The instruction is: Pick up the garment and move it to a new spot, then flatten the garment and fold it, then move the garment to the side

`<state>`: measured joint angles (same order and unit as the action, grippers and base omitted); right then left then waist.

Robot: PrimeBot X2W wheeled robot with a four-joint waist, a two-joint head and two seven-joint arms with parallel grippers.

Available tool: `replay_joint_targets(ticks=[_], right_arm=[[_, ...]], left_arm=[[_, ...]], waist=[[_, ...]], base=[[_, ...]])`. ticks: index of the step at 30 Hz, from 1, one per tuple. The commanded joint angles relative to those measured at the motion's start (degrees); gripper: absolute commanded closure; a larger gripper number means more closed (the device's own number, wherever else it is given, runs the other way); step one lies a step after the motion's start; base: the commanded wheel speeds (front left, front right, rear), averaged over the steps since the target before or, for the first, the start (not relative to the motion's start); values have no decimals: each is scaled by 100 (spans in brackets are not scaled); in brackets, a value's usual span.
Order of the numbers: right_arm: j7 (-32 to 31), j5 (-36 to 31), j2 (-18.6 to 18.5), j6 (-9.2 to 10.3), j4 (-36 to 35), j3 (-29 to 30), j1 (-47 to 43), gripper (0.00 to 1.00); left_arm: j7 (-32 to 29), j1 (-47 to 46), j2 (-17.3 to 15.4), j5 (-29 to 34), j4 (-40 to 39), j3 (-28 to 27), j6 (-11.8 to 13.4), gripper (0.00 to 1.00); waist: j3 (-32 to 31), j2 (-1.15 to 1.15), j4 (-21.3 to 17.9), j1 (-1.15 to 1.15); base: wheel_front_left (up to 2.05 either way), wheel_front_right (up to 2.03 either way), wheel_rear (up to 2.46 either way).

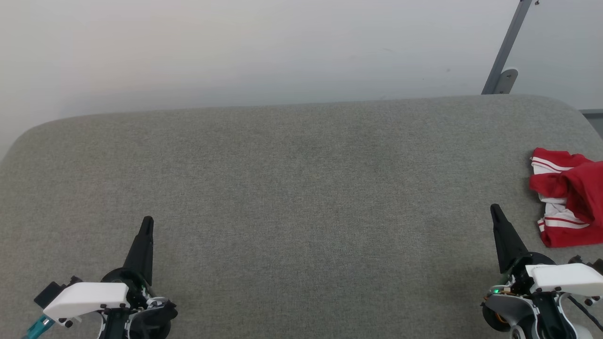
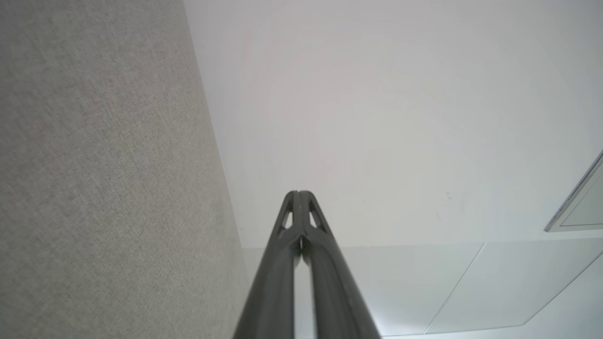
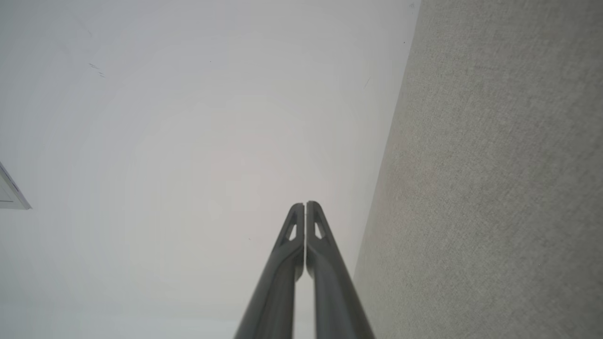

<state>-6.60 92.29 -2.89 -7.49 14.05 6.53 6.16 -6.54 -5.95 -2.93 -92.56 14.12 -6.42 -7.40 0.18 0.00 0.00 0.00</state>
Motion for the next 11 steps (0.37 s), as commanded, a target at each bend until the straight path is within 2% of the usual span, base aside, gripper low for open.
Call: replay_joint_targets(ticks=[1,11], right_arm=[[-4,23,6,0,5,3,26,100],[-4,23,6,0,5,2,26,100]], left_arm=[[-13,-71,0,23,0,-13,-16,100],[-15,-71,0,25,0,-14,-16,100]], waist=[[0,0,0,0],[0,0,0,0]], base=[[0,0,0],[0,0,0]])
